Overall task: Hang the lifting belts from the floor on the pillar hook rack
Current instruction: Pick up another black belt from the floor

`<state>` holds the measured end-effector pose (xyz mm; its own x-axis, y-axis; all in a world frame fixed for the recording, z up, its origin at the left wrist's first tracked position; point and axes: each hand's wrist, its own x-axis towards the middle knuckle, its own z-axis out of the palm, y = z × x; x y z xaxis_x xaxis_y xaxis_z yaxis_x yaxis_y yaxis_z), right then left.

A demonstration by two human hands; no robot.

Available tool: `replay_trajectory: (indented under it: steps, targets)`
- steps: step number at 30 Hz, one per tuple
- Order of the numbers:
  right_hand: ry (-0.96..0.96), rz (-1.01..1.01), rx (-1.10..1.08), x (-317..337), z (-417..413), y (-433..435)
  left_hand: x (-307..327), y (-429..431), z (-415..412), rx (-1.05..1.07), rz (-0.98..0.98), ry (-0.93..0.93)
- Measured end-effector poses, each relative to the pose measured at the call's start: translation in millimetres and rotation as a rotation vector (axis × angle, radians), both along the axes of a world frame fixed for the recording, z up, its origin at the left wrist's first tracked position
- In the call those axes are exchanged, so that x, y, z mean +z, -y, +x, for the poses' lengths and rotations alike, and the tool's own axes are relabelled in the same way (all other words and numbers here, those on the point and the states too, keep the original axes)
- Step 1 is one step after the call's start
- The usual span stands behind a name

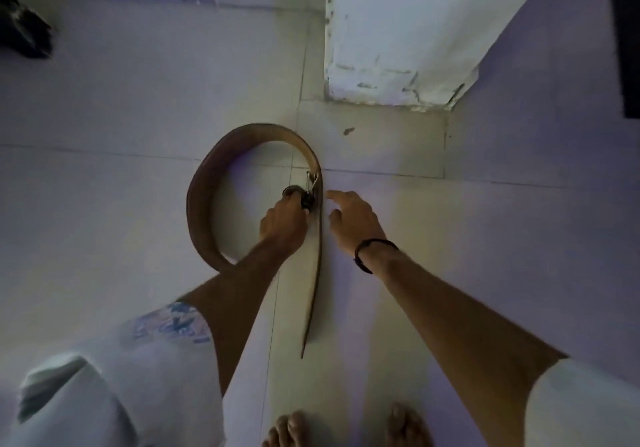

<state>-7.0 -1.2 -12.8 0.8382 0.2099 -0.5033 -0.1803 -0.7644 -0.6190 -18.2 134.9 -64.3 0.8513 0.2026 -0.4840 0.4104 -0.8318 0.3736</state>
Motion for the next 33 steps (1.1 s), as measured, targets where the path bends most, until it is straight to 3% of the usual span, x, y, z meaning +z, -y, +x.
replay_trajectory:
  steps: [3, 9, 14, 18, 25, 33]
  targets:
    - [-0.041, 0.025, -0.068, 41, 9, 6, 52, 0, -1, 0.088, -0.048, 0.076]
    - [-0.024, 0.201, -0.218, 196, 49, -1, 236, 3, 54, 0.178, -0.221, 0.355]
    - [0.138, 0.391, -0.333, 379, 99, -10, 426, 2, 105, 0.248, -0.409, 0.553]
    - [0.327, 0.461, -0.32, 552, 122, -7, 603, 3, 119, 0.137, -0.465, 0.8]
    - [0.625, 0.588, -0.321, 845, 115, 20, 892, 34, 125, 0.202, -0.742, 0.903]
    - [0.978, 0.524, -0.306, 1115, 99, 91, 1166, 88, 121, -0.178, -0.829, 1.045]
